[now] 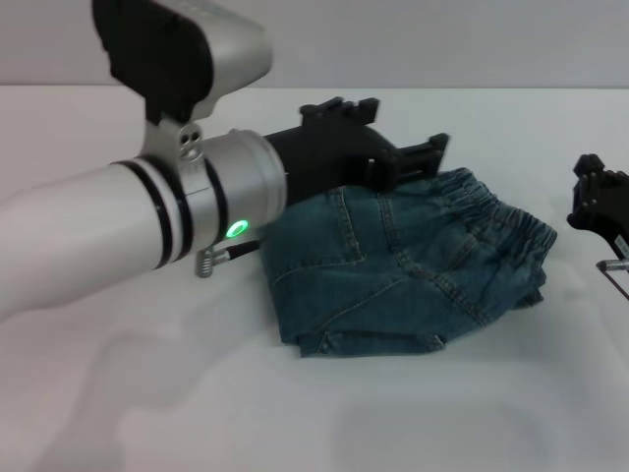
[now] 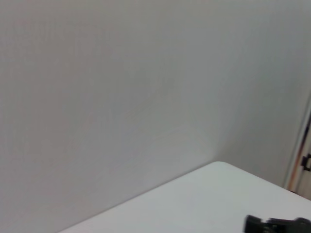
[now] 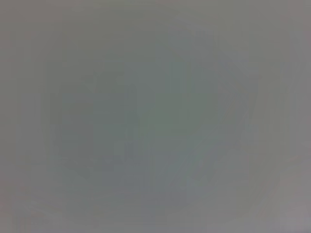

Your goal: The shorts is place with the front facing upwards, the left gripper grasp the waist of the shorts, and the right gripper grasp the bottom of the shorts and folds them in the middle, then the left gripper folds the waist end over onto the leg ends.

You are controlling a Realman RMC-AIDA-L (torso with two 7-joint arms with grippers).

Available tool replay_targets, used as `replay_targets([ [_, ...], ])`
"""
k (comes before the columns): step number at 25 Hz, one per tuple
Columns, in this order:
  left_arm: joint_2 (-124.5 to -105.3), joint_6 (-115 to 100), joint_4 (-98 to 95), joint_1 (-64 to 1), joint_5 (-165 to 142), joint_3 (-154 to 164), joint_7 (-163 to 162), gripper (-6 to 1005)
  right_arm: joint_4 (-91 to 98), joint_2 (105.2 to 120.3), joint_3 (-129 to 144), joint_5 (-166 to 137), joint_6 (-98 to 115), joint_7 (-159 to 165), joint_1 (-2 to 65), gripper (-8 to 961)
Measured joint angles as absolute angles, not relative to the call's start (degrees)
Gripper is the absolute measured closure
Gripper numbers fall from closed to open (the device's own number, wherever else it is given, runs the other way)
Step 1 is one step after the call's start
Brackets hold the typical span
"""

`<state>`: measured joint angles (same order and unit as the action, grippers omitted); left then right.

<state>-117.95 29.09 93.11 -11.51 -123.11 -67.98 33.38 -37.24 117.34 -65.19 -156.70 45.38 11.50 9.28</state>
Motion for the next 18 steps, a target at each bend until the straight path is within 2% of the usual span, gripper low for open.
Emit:
replay_targets([
  [5,-117.85,25.7,92.1,-9.0,-123.1,-67.7,35.4,152,-43.9,118.73,-67.6,-159.6,45.4,3.6,3.6,953],
  [7,-117.84,17.3,89.8,-5.5,-123.0,-65.2,39.5,157,-47.1,118.86,-67.8,-159.6,45.5,1.1,0.9,953],
  [12,-117.69,-0.7,84.6,-2.2,-123.3,-59.5,40.1,167,-52.1,118.89,-68.5,-159.7,49.3,-0.6,-6.7,953],
  [15,-117.53,-14.6,78.4,-2.6,-123.4,-54.3,39.7,170,-52.4,118.91,-68.6,-159.7,52.1,-0.8,-9.5,953],
  [18,-117.57,-19.5,74.1,-4.0,-123.5,-51.5,37.1,170,-52.7,118.95,-68.7,-159.7,53.4,-1.4,-11.9,953],
])
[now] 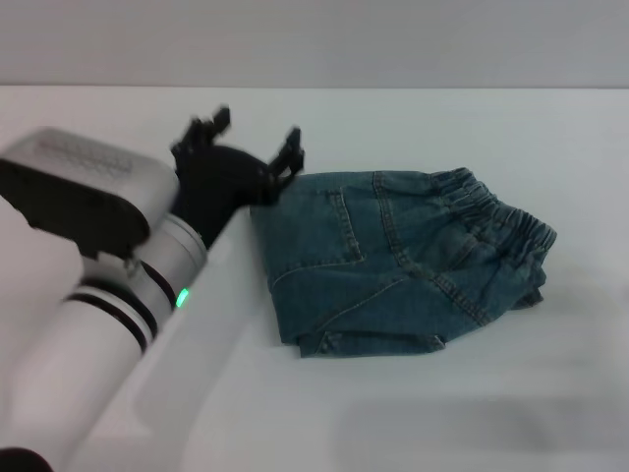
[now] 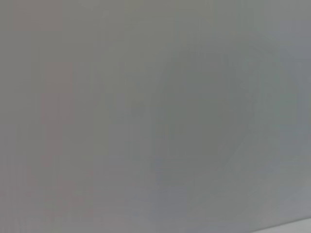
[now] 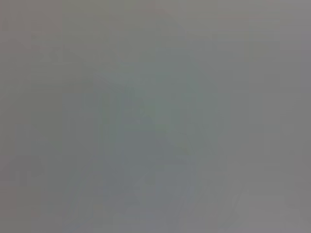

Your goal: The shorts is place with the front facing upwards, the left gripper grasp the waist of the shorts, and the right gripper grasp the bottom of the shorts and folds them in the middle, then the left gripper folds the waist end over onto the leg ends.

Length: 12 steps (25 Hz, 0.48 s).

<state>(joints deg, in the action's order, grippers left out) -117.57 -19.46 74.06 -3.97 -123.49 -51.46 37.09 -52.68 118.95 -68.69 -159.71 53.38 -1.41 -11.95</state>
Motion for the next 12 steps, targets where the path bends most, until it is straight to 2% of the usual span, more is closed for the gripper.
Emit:
replay_targets([
  [8,-117.69,-43.0,57.6,-7.0,-134.2,-39.3,18.1,171,-51.1,119.11,-69.3,-157.4,55.6,-2.7,-16.1,954],
  [12,-117.46,-46.8,53.8,-6.4,-142.4,-38.0,7.5,172,-50.5,119.14,-69.3,-157.2,55.4,-2.3,-16.2,954],
])
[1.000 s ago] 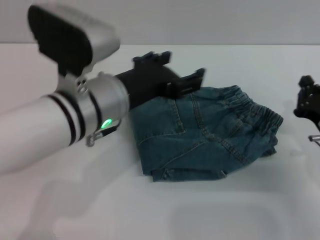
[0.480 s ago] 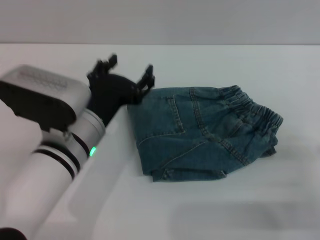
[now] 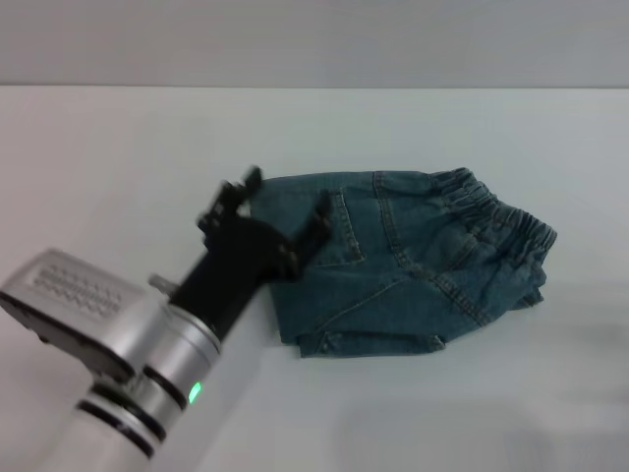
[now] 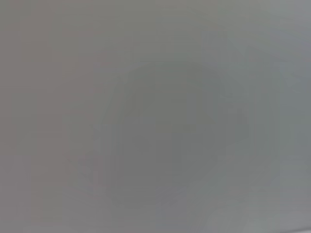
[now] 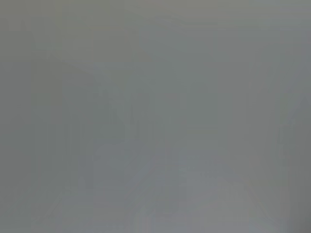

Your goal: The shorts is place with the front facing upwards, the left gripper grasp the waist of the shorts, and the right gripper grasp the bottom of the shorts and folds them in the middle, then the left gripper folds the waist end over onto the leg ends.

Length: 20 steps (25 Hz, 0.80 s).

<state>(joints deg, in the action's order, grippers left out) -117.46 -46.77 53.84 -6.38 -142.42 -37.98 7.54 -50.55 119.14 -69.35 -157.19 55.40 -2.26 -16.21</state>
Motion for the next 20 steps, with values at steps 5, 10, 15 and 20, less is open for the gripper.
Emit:
replay_targets([
  [5,-117.6,-47.0,54.2,-3.1,-150.6,-35.7,4.0,173,-48.2,119.08,-69.1,-156.8,55.1,-0.2,-14.4,954],
  [10,-117.36,-47.0,50.4,-4.0,-153.3,-32.2,-2.5,177,-47.8,118.92,-68.8,-156.4,54.0,0.5,-12.7,954],
  [15,-117.39,-47.8,47.8,-4.3,-154.4,-31.8,-3.8,196,-47.8,118.97,-68.5,-156.3,51.9,0.4,-11.2,953],
  [20,-117.82,-49.0,42.8,-7.6,-157.0,-31.2,-9.1,216,-48.2,119.06,-68.0,-156.3,51.5,0.1,-11.0,953],
])
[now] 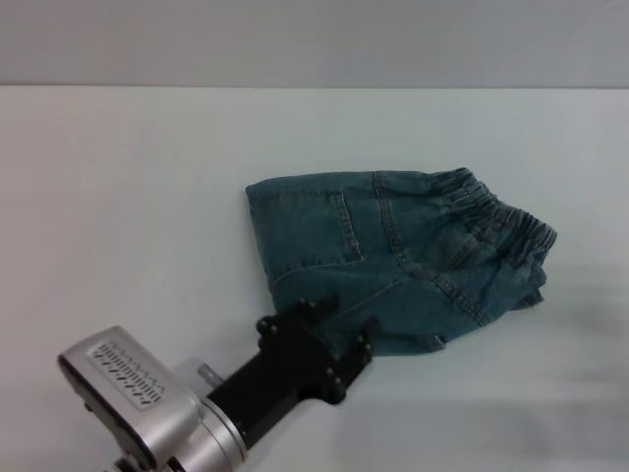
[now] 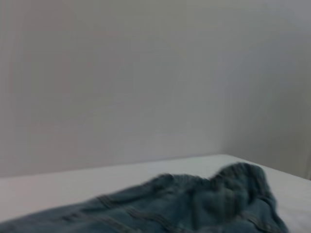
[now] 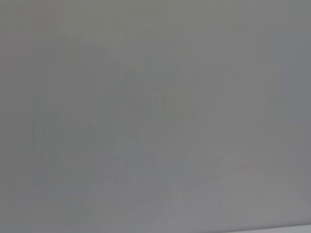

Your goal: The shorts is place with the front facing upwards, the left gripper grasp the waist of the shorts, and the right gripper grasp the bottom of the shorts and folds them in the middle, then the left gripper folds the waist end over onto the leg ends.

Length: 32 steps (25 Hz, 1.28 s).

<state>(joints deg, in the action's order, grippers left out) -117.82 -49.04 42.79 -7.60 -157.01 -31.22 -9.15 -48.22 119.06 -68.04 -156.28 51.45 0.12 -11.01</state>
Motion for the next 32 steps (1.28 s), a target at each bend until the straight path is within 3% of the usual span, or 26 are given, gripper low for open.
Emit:
replay_targets([
  [6,-118.11,-50.6,37.5,-11.5,-158.3,-28.2,-14.7,422,-48.4,119.09,-67.9,-156.3,51.4,0.1,-11.3,953],
  [8,-118.31,-50.8,35.7,-12.4,-158.3,-28.0,-15.5,591,-48.5,119.1,-67.8,-156.3,51.4,0.1,-11.3,954],
  [14,-118.44,-50.8,32.7,-14.5,-157.9,-28.5,-15.9,857,-49.5,119.08,-67.7,-156.3,50.8,0.0,-11.5,954],
  [20,-118.48,-50.5,30.7,-16.5,-157.8,-29.5,-16.6,908,-50.7,119.15,-67.3,-156.3,50.6,0.0,-12.6,953],
  [32,-118.6,-50.3,25.2,-21.6,-157.8,-31.7,-21.9,899,-53.5,119.18,-66.5,-156.3,50.7,0.0,-15.7,933],
])
